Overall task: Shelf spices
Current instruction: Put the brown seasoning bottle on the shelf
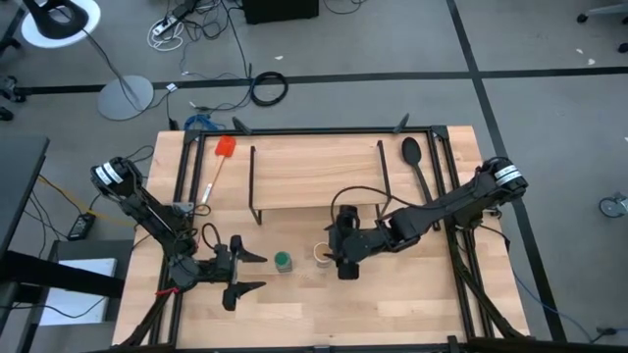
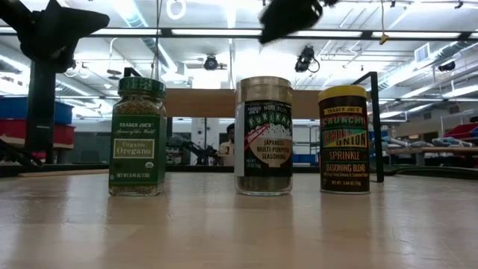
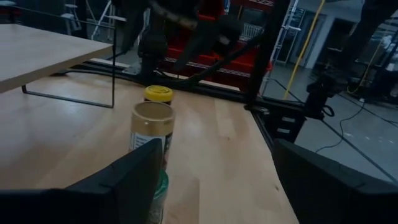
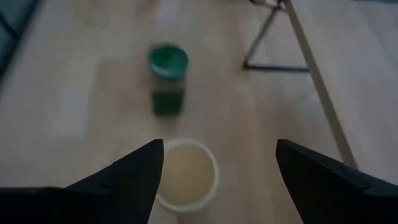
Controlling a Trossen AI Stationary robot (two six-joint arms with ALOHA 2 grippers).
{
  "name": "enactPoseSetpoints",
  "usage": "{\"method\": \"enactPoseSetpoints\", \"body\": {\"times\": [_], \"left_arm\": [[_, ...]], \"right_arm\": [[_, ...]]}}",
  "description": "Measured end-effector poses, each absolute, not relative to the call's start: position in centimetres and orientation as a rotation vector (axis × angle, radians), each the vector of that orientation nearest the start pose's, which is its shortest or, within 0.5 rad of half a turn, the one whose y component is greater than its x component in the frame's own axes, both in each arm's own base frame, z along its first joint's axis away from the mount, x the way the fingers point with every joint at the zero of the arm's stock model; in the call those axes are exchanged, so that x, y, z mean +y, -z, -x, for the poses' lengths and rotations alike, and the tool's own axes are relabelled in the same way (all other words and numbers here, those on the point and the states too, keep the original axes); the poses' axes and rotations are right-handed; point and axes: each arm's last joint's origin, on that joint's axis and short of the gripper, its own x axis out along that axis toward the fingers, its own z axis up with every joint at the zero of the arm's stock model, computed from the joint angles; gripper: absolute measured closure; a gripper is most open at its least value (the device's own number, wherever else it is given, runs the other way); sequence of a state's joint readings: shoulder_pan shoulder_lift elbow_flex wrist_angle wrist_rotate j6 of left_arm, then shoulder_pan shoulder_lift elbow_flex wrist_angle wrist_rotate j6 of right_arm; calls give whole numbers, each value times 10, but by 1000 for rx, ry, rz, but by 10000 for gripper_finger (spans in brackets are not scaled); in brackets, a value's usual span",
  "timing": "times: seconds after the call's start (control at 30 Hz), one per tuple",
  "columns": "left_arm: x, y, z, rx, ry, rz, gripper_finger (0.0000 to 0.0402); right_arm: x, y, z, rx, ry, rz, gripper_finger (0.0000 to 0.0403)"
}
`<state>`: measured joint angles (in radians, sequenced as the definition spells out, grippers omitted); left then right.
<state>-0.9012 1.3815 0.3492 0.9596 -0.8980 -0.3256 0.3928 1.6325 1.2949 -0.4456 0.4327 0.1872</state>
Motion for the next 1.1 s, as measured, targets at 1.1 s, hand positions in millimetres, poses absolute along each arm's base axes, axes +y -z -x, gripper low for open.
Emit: {"method": "enactPoseSetpoints", "body": {"times": [1.1], "left_arm": [[-168, -176, -162, 48, -12, 295, 94]], "right_arm": [[125, -243, -368, 979, 26, -4, 82]]}}
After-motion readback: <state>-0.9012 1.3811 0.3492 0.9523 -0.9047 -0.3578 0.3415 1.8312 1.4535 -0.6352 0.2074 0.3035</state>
